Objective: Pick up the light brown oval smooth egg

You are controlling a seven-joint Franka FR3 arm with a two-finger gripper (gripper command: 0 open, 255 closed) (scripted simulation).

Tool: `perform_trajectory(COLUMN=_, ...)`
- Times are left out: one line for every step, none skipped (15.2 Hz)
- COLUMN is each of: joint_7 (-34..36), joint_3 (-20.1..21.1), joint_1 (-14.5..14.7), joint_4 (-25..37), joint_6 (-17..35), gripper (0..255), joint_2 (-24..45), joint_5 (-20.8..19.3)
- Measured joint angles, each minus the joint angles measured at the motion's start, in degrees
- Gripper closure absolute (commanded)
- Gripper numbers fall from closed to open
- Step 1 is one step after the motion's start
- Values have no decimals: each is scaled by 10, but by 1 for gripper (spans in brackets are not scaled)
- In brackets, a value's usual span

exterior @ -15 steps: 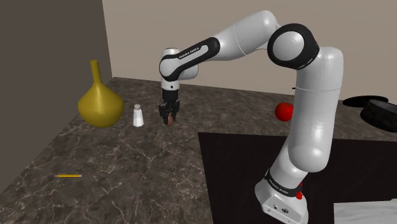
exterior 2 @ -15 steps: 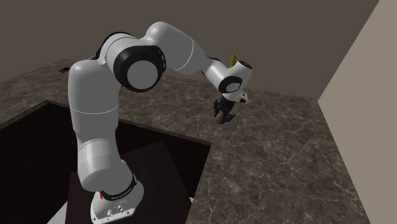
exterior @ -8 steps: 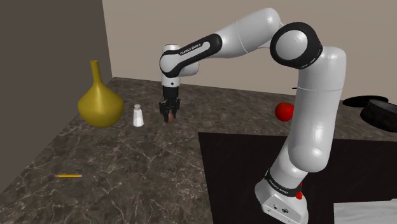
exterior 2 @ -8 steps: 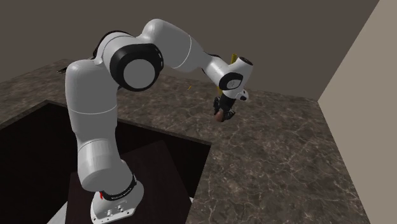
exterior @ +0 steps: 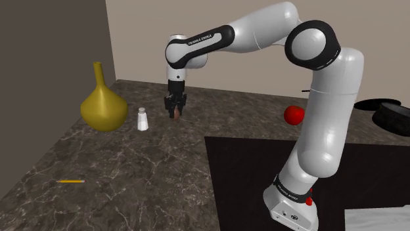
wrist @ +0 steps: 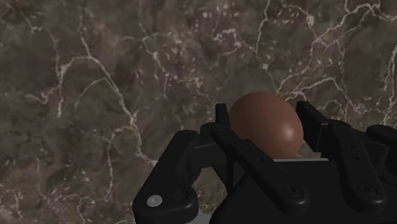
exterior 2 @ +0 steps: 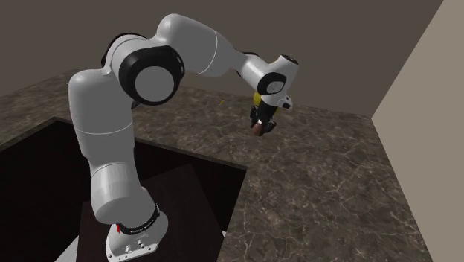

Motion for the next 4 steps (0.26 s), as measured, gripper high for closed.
perform_trajectory(joint_7=1, joint_3=0, joint_1=0, joint_4=3, joint_6=-6, gripper=255, joint_2=-3, joint_5=0)
perform_trajectory(joint_7=1, joint_3=0, joint_1=-1, joint_4=5, joint_6=-11, gripper=255, joint_2=-6, joint_5=0)
perform_trajectory(joint_7=1, joint_3=0, joint_1=-1, joint_4=7, joint_6=-18, gripper=255, joint_2=-10, joint_5=0)
perform_trajectory(joint_7=3, joint_3=0, joint_1=-1, joint_4=10, joint_6=-22, gripper=255, joint_2=-12, joint_5=-1)
